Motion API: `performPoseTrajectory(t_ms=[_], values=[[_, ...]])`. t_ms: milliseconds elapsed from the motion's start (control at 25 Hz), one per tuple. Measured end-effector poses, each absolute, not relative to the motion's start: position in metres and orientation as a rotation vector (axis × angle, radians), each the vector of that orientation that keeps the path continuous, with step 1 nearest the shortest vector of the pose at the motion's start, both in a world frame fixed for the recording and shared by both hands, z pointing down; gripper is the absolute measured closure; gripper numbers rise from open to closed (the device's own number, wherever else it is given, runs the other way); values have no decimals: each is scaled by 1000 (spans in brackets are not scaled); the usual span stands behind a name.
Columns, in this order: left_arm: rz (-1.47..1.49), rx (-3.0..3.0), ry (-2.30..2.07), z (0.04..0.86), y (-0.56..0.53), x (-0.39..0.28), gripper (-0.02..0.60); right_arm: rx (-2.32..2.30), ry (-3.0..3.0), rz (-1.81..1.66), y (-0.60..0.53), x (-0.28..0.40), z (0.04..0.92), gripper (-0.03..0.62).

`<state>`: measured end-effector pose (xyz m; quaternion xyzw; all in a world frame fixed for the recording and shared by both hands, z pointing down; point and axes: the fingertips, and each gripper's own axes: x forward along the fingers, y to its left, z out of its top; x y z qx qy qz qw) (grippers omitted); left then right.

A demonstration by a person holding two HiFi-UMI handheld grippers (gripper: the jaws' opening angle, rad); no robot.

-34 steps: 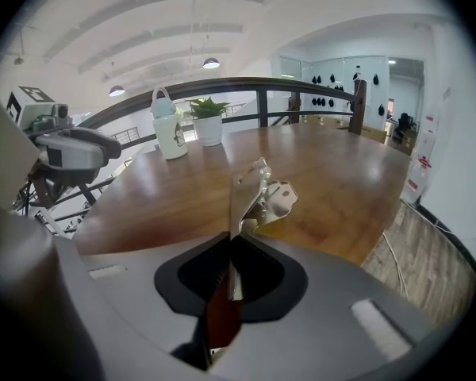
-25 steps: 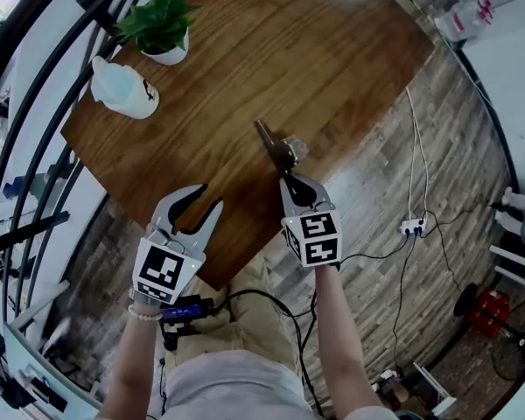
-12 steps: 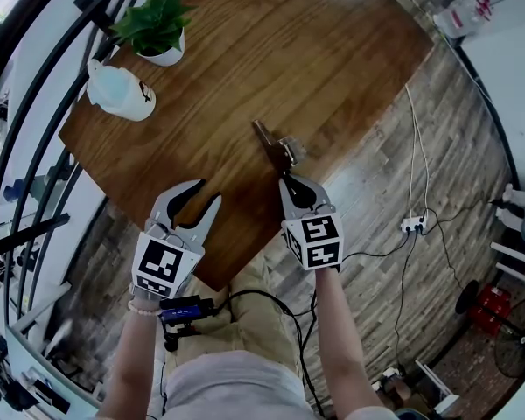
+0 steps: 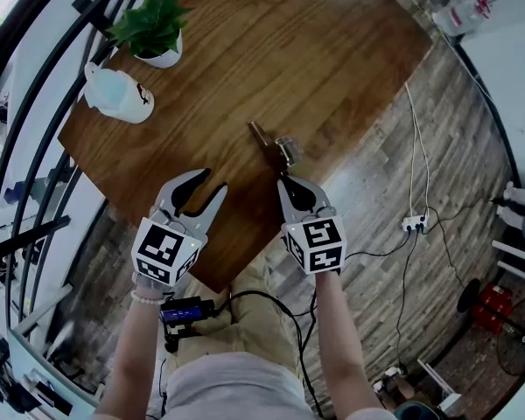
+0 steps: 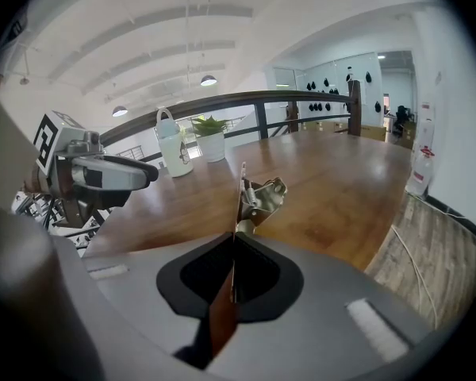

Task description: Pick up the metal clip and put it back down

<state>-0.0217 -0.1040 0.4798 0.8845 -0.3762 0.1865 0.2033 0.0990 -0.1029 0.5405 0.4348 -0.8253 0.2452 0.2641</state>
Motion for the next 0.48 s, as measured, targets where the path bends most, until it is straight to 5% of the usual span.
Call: performPoseTrajectory(t_ms=[480], values=[[444, 2427, -1030, 487, -121, -9, 445, 1201, -2268, 681, -103, 102, 531, 565]])
